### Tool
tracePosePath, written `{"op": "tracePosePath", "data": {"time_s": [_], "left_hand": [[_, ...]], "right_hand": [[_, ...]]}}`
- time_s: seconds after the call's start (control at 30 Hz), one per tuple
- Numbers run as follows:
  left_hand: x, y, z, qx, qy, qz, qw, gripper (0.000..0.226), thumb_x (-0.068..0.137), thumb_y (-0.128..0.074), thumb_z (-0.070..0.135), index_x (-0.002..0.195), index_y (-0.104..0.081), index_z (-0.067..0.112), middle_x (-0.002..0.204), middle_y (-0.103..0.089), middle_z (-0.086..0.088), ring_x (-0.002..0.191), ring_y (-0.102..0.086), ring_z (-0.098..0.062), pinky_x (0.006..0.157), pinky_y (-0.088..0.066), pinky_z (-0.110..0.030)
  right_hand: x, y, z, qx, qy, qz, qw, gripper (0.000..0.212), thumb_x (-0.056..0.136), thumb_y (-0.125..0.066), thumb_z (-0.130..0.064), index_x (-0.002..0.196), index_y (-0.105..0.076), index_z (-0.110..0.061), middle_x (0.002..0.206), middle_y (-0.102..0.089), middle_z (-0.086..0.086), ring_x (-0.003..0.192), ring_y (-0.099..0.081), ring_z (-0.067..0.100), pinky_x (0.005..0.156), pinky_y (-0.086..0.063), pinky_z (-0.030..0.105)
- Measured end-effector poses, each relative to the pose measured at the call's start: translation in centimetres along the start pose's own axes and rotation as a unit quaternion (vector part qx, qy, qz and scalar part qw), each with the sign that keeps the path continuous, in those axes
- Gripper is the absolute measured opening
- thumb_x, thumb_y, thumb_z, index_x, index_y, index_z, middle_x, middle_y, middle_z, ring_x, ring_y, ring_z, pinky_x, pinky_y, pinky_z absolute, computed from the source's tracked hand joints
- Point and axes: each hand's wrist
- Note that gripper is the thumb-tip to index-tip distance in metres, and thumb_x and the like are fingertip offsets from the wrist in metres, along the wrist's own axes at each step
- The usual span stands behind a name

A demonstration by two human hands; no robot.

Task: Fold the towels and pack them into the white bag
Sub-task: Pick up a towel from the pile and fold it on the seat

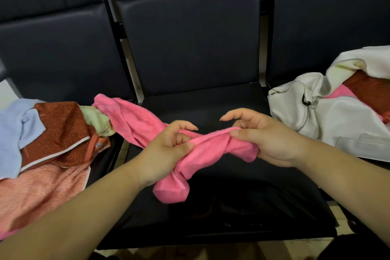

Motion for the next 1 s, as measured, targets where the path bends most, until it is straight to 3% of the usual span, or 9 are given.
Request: {"op": "tracePosePath", "data": {"time_s": [0.17,0.27,0.37,0.47,0.57,0.67,0.73,0.87,1.0], "left_hand": [[0.2,1.7,1.4,0.002,0.014,0.041,0.999,0.027,0.102,-0.054,0.005,0.122,-0.057,0.023,0.065,-0.058,0.005,0.06,-0.053,-0.009,0.054,-0.042,-0.019],[0.2,2.7,2.4,0.018,0.003,0.072,0.997,0.022,0.105,-0.05,0.009,0.117,-0.059,0.025,0.057,-0.049,0.005,0.052,-0.044,-0.012,0.047,-0.037,-0.022],[-0.2,3.6,3.4,0.019,-0.033,0.055,0.998,0.016,0.103,-0.056,0.015,0.114,-0.061,0.025,0.067,-0.051,-0.002,0.064,-0.046,-0.021,0.063,-0.042,-0.028],[-1.1,4.7,4.7,0.085,-0.073,-0.074,0.991,0.021,0.094,-0.066,0.02,0.115,-0.066,0.017,0.086,-0.064,0.006,0.083,-0.06,-0.01,0.082,-0.048,-0.023],[-2.0,5.2,5.9,0.226,0.006,-0.223,0.948,0.024,0.092,-0.074,0.012,0.114,-0.074,0.019,0.089,-0.072,0.01,0.075,-0.068,0.0,0.069,-0.053,-0.015],[-1.8,5.7,4.7,0.323,0.062,-0.278,0.903,0.03,0.091,-0.075,0.02,0.117,-0.073,0.035,0.09,-0.074,0.02,0.084,-0.068,0.002,0.08,-0.052,-0.017],[-1.4,5.6,4.1,0.308,0.07,-0.242,0.917,0.028,0.091,-0.076,0.022,0.115,-0.074,0.034,0.094,-0.076,0.017,0.09,-0.069,-0.001,0.089,-0.052,-0.021],[-0.7,6.2,3.7,0.128,0.087,-0.116,0.981,0.023,0.076,-0.087,0.02,0.098,-0.082,0.019,0.105,-0.077,-0.004,0.107,-0.07,-0.028,0.098,-0.052,-0.035],[-0.7,5.4,5.0,-0.007,0.039,-0.075,0.996,0.011,0.076,-0.081,0.003,0.086,-0.078,0.005,0.084,-0.076,-0.008,0.087,-0.072,-0.017,0.076,-0.058,-0.022]], "right_hand": [[0.7,-1.1,-1.1,0.056,0.013,-0.043,0.997,0.028,0.083,-0.066,-0.009,0.104,-0.076,-0.024,0.085,-0.067,0.003,0.077,-0.064,0.016,0.073,-0.054,0.028],[0.8,-1.4,-2.1,-0.101,0.029,-0.111,0.988,0.029,0.087,-0.07,-0.003,0.1,-0.08,-0.027,0.101,-0.075,-0.004,0.096,-0.07,0.012,0.085,-0.056,0.024],[0.9,-1.5,-3.1,-0.349,-0.021,-0.161,0.923,0.031,0.093,-0.071,-0.01,0.099,-0.08,-0.038,0.105,-0.075,-0.02,0.104,-0.067,0.0,0.096,-0.048,0.018],[1.7,-1.0,-2.9,-0.409,-0.052,-0.13,0.902,0.026,0.094,-0.067,-0.02,0.102,-0.08,-0.041,0.109,-0.076,-0.008,0.107,-0.069,0.024,0.105,-0.05,0.047],[2.4,-0.2,-2.9,-0.311,-0.044,-0.113,0.943,0.025,0.095,-0.061,-0.018,0.104,-0.08,-0.032,0.086,-0.066,0.029,0.07,-0.055,0.055,0.065,-0.05,0.056],[2.5,-1.3,-3.1,-0.137,-0.03,-0.107,0.984,0.036,0.098,-0.051,0.001,0.096,-0.081,-0.018,0.076,-0.059,0.023,0.061,-0.053,0.033,0.055,-0.04,0.035],[2.5,-2.8,-2.9,-0.084,0.002,-0.097,0.992,0.042,0.097,-0.046,0.009,0.088,-0.08,-0.014,0.09,-0.072,0.008,0.083,-0.066,0.017,0.073,-0.053,0.024],[2.2,-4.3,-3.1,-0.208,0.062,-0.13,0.968,0.029,0.094,-0.063,0.001,0.09,-0.079,-0.024,0.095,-0.074,-0.012,0.096,-0.065,0.001,0.088,-0.048,0.016],[1.9,-4.0,-3.2,-0.422,-0.019,-0.224,0.878,0.017,0.083,-0.081,-0.013,0.091,-0.081,-0.029,0.091,-0.075,-0.016,0.09,-0.067,0.0,0.09,-0.051,0.021]]}}
Point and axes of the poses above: each hand's wrist, its own x-axis towards the middle knuckle, its own y-axis out of the back of the hand, z = x × y
